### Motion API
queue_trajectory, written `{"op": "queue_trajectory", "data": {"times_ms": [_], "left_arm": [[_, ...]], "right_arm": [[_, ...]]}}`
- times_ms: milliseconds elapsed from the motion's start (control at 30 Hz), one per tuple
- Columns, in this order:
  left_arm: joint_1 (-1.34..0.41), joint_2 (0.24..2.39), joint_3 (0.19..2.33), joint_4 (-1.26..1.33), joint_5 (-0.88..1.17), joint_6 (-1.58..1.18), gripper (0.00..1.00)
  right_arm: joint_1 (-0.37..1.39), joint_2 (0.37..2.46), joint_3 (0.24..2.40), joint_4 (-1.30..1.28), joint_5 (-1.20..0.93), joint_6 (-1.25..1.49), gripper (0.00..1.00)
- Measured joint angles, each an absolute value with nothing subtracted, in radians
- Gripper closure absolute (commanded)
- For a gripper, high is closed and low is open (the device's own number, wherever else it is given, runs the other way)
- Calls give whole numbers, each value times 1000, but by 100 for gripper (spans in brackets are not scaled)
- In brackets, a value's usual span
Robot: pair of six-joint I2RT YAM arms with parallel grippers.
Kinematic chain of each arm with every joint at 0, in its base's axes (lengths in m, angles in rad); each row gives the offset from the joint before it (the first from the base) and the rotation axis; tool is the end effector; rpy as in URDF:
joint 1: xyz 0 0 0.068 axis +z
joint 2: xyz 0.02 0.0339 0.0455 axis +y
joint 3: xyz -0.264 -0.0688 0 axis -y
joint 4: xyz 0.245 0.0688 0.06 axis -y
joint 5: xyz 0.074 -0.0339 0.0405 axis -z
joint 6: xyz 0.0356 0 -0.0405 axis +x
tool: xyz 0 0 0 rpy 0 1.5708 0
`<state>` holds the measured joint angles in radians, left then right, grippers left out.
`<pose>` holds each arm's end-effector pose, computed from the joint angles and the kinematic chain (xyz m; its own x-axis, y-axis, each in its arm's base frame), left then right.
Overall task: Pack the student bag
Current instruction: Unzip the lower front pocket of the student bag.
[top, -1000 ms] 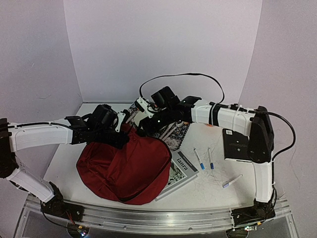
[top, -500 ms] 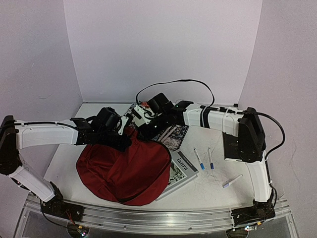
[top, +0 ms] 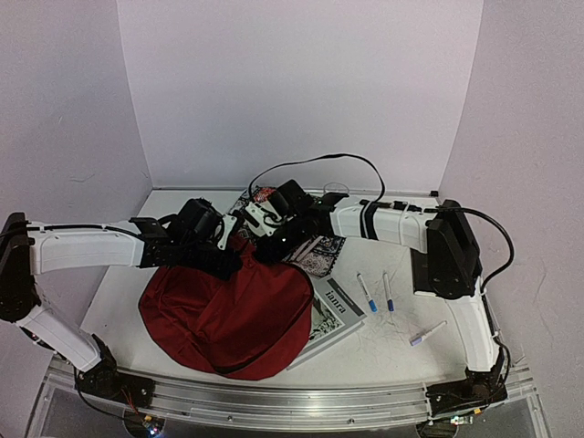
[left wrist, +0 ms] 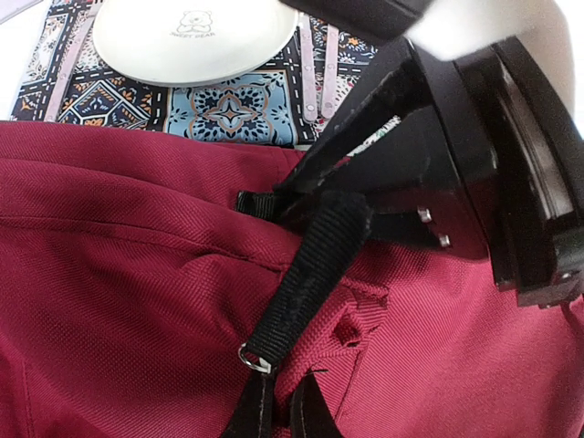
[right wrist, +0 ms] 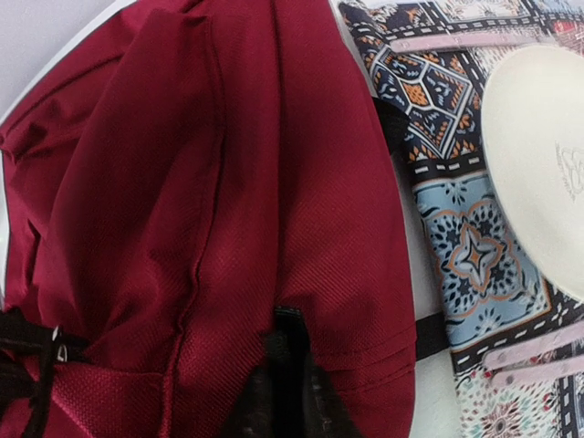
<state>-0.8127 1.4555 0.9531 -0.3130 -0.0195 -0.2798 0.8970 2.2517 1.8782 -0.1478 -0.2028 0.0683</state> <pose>0.2125 -0.2235 0.2306 -0.6790 0.3156 -0.6628 0.5507 0.8160 -0.1757 0.3255 0.4191 0.2309 -0.3697 -0.3559 -0.8583 -0.8512 0.5001 0.1593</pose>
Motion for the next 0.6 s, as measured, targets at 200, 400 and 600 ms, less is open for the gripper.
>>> {"op": "queue_trajectory", "data": {"times_ms": [200, 400, 600], "left_arm": [[-813, 1456, 953, -313, -34, -280, 100], [-815, 1456, 953, -313, -75, -284, 100], [-818, 1480, 953, -314, -117, -294, 100]], "right_arm": [[894, 2242, 1851, -136, -180, 64, 100], [891, 2140, 1751, -132, -158, 64, 100], [891, 2018, 1659, -99, -144, 78, 100]]}}
